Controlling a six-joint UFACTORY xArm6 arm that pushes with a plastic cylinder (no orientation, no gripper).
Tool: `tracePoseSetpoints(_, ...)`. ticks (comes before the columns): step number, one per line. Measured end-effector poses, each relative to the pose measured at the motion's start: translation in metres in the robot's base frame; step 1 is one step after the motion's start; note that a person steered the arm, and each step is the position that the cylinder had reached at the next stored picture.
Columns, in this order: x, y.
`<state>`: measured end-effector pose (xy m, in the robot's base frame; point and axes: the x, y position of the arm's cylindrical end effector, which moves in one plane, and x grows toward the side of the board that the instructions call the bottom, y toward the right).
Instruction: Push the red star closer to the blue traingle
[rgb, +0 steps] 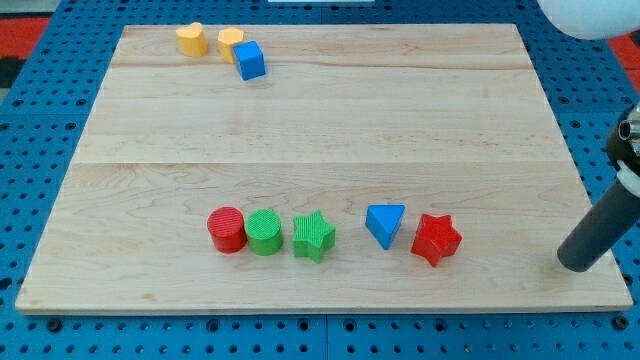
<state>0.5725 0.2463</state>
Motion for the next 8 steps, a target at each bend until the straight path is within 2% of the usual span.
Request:
tracePoseSetpoints(2, -0.001, -0.001)
tracePoseSetpoints(4, -0.003, -0.052)
tracePoseSetpoints(6, -0.030, -0.065)
tracePoseSetpoints(8, -0.026, -0.138)
